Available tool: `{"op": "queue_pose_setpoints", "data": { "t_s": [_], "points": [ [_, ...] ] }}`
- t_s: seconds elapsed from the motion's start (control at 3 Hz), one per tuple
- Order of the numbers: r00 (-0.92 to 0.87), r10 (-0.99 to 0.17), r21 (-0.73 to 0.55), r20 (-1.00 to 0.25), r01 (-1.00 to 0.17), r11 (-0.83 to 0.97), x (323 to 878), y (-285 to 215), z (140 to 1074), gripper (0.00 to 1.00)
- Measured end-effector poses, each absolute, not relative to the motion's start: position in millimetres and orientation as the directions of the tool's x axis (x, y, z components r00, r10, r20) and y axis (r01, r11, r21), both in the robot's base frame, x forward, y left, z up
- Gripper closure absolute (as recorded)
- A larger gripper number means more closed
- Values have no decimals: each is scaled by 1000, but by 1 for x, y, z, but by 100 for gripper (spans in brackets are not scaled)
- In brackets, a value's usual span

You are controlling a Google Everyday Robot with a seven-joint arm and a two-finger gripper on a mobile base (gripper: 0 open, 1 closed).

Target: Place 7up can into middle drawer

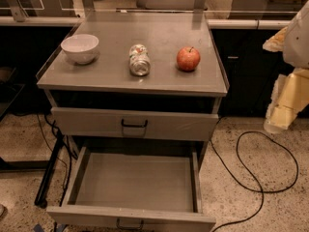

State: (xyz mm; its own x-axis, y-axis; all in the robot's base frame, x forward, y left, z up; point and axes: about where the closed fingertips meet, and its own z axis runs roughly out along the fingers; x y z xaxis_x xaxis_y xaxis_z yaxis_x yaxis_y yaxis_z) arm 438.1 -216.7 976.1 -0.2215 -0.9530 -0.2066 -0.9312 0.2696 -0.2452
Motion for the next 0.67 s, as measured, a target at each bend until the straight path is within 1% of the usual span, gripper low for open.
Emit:
{"op": "queue_pose_setpoints", "data": {
  "t_s": [0.33, 0.67],
  "points": [
    [-222, -953, -245, -207, -931, 270, 438, -217, 976, 0],
    [-155, -966, -255, -207, -945, 207, 454, -201, 976, 0]
  ]
}}
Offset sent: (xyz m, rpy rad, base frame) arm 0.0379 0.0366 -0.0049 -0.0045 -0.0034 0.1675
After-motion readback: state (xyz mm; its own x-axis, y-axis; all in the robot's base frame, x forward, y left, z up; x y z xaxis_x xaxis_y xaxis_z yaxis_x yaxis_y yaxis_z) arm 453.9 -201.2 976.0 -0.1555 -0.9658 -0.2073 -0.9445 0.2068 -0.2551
